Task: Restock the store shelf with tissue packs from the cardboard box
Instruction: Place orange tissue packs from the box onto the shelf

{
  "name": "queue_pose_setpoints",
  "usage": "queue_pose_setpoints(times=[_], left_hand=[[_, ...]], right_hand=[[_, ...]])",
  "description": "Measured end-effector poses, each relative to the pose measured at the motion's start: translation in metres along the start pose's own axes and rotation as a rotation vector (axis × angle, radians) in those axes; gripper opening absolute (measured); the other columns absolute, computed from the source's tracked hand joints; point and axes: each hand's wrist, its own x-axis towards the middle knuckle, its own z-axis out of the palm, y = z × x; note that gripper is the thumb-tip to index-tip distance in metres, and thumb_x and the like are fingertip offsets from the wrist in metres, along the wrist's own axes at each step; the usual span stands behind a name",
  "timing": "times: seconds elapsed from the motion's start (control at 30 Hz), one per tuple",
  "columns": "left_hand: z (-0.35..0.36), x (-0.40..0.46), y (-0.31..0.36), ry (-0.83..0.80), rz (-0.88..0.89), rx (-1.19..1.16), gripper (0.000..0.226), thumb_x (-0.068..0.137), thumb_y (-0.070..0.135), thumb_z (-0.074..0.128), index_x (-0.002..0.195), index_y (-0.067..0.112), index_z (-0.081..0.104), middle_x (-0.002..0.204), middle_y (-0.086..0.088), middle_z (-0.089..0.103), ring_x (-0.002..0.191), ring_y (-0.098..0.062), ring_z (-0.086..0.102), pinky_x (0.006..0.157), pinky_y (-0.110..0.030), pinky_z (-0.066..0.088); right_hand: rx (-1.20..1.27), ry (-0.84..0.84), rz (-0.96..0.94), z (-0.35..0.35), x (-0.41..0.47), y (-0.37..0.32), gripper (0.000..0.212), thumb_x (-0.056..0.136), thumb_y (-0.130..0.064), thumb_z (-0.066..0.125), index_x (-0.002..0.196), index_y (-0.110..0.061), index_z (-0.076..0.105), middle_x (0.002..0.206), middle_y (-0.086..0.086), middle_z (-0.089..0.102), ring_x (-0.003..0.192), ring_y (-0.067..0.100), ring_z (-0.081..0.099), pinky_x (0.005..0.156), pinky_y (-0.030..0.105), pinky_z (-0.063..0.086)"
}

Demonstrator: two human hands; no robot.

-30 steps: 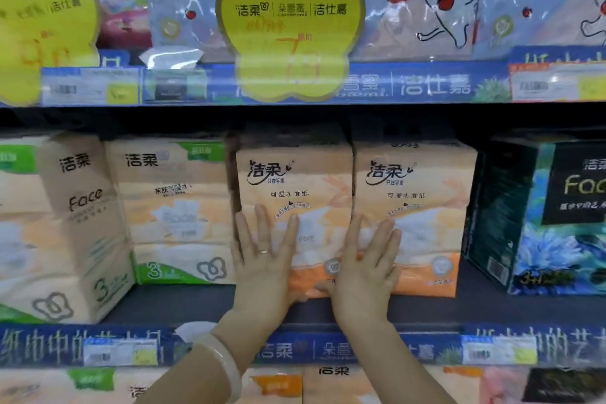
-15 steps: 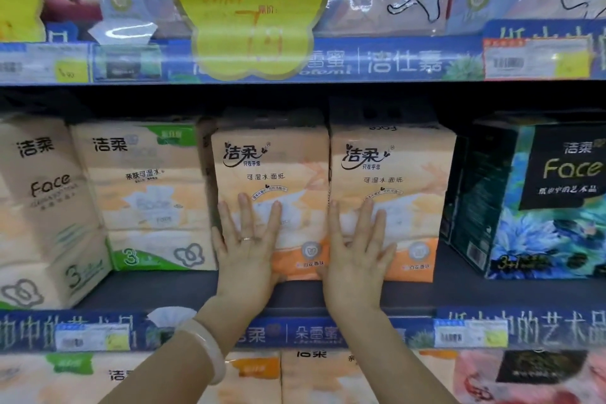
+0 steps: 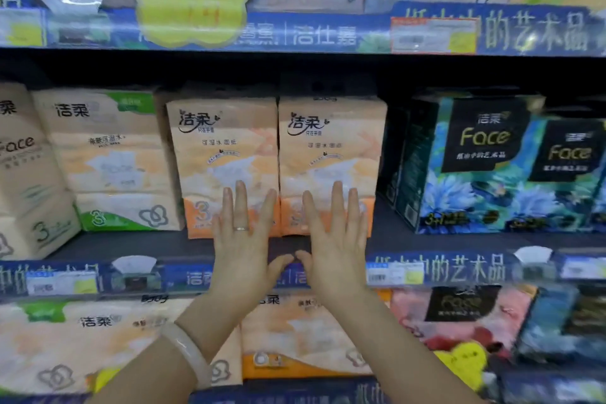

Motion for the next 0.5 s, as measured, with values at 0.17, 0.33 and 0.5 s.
queue_pose_setpoints(times=[0.17,0.33,0.5], left_hand=[[0.014,-0.041,0.064,-0.060,0.148,-0.067,0.106,0.067,0.037,0.083,0.147,0.026,0.014,0.157,-0.015,0.002,0.142,-0.027,0.002,0.107,-0.059,0.015],[0.052,-0.110,0.126,-0.248,0.254,-0.180,0.100,0.067,0.033,0.083,0.145,0.020,0.022,0.157,-0.015,0.011,0.142,-0.030,0.006,0.107,-0.062,0.024],[0.083,-0.173,0.202,-0.777,0.300,-0.137,0.091,0.087,0.045,0.060,0.152,0.027,-0.002,0.147,-0.001,-0.031,0.145,-0.026,-0.020,0.119,-0.048,0.005]], right_hand=[[0.018,-0.176,0.136,-0.061,-0.061,0.046,0.088,0.069,-0.027,0.081,0.143,-0.018,0.034,0.156,0.022,0.017,0.143,0.040,0.008,0.109,0.060,0.021],[0.006,-0.526,0.381,-0.110,-0.157,0.092,0.085,0.086,-0.029,0.065,0.151,-0.025,0.011,0.158,0.013,-0.014,0.145,0.038,-0.013,0.116,0.053,0.002],[-0.061,-0.749,0.701,-0.151,-0.267,0.155,0.084,0.092,-0.031,0.056,0.151,-0.030,-0.004,0.149,0.002,-0.034,0.143,0.032,-0.025,0.117,0.050,-0.001]])
